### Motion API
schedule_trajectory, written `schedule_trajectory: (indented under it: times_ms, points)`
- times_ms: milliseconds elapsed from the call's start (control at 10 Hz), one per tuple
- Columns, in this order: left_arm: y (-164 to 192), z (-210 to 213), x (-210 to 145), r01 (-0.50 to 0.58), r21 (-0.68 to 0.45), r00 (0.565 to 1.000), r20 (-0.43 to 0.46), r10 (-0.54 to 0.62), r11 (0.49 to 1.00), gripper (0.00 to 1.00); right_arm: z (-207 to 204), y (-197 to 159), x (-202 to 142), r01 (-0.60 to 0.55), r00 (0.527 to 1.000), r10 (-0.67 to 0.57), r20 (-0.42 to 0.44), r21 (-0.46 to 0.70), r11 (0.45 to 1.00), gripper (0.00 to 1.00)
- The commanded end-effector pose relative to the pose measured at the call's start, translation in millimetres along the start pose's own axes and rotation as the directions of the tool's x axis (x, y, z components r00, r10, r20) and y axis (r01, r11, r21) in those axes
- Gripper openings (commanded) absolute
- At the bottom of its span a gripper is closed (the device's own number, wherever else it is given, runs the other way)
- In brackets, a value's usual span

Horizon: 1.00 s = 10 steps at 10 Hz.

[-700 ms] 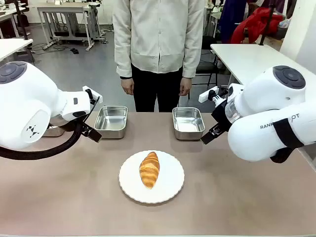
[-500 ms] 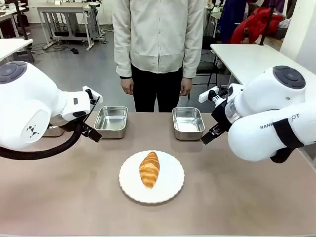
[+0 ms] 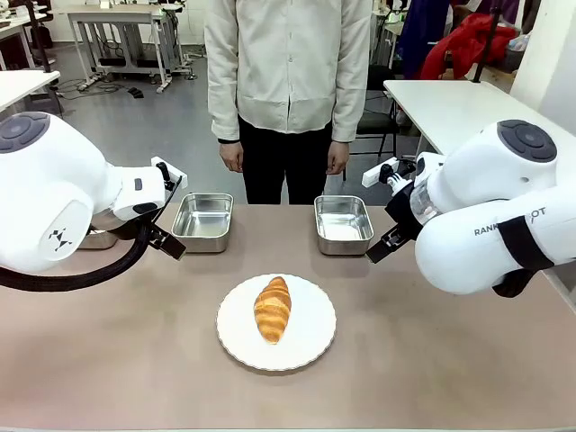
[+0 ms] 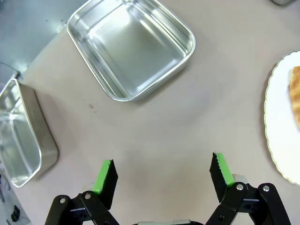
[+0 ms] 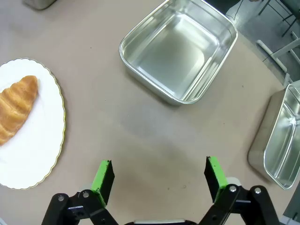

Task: Place the bread in the container.
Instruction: Place the Butter Roll into the Airtight Container indicated by the human.

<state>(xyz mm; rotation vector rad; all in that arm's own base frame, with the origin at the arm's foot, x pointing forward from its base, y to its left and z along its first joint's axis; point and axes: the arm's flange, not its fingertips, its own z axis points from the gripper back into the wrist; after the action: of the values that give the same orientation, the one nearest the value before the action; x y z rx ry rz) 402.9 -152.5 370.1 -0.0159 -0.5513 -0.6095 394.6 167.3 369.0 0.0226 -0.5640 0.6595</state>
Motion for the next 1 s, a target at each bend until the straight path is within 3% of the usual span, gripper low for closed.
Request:
schedule_trajectory:
  times_ms: [0, 400, 500, 600, 900]
  points:
    - [0.7, 0.1, -0.2, -0.002, -0.001, 1.0, 0.0, 0.002, 1.0, 1.0, 0.1, -0.1, 0.1, 0.001, 1.0, -0.001, 0.0, 0.0, 1.0, 1.0]
    - [0.1, 0.0, 0.0, 0.0, 0.0, 1.0, 0.0, 0.0, 1.0, 1.0, 0.0, 0.0, 0.0, 0.0, 1.0, 0.0, 0.0, 0.0, 1.0, 1.0]
    - [17.1, 19.1, 7.8, 0.023, -0.093, 1.0, -0.007, -0.024, 0.995, 1.0, 17.2, -17.3, 11.9, -0.01, 1.0, 0.01, 0.027, 0.022, 1.0, 1.0]
    - [45.0, 44.0, 21.9, -0.021, -0.15, 1.0, 0.008, 0.022, 0.989, 1.0, 34.6, -43.2, 33.2, -0.018, 0.999, 0.015, 0.047, 0.069, 0.997, 1.0]
    - [120.8, 109.2, 51.6, -0.041, -0.247, 0.999, 0.01, 0.045, 0.968, 1.0, 74.1, -116.0, 66.6, -0.017, 0.997, 0.007, 0.077, 0.128, 0.992, 1.0]
